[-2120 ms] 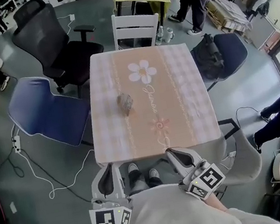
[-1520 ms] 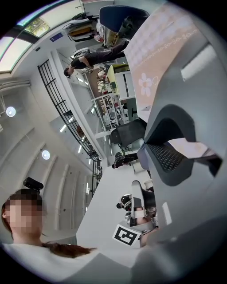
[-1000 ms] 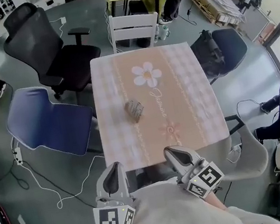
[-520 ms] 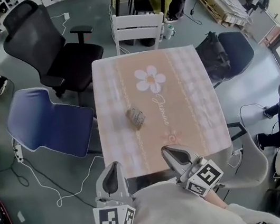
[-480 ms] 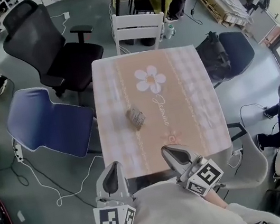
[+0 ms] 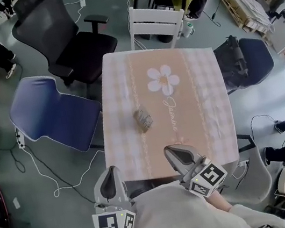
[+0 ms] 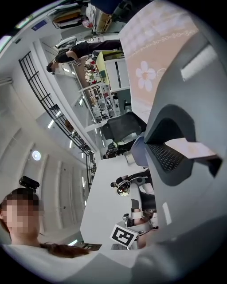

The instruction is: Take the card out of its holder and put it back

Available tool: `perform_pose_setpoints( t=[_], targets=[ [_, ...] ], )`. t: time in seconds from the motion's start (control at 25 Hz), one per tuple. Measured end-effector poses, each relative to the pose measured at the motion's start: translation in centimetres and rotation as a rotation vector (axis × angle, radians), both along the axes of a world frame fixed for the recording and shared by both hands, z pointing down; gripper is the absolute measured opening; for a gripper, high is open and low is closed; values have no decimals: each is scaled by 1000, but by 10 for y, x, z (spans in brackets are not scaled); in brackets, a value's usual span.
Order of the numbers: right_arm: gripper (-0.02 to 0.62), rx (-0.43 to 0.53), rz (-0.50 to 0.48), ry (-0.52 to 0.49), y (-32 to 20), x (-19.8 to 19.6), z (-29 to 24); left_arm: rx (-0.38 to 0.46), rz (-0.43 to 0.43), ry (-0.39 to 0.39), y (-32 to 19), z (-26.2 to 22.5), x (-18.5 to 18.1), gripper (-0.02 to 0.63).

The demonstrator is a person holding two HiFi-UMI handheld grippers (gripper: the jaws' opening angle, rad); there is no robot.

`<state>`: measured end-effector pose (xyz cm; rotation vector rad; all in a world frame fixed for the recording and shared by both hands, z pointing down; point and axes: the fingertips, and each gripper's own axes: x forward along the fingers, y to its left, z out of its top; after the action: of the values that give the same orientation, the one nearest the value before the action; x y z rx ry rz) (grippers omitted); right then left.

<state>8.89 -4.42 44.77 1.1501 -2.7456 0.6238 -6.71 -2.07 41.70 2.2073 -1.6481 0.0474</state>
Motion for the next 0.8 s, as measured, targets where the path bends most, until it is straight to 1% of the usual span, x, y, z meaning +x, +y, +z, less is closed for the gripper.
perform_pose_setpoints(
  t=[0.16, 0.48, 0.8],
  targets=[
    [-3, -8, 2, 0, -4, 4, 2, 3, -1, -5, -5, -1, 3, 0],
    [-2, -19, 78, 18, -11, 17, 4, 12, 72, 2, -25, -3, 12, 0],
    [-3, -25, 141, 27, -7, 1, -1, 9, 144, 19, -32, -5, 1, 0]
  ],
)
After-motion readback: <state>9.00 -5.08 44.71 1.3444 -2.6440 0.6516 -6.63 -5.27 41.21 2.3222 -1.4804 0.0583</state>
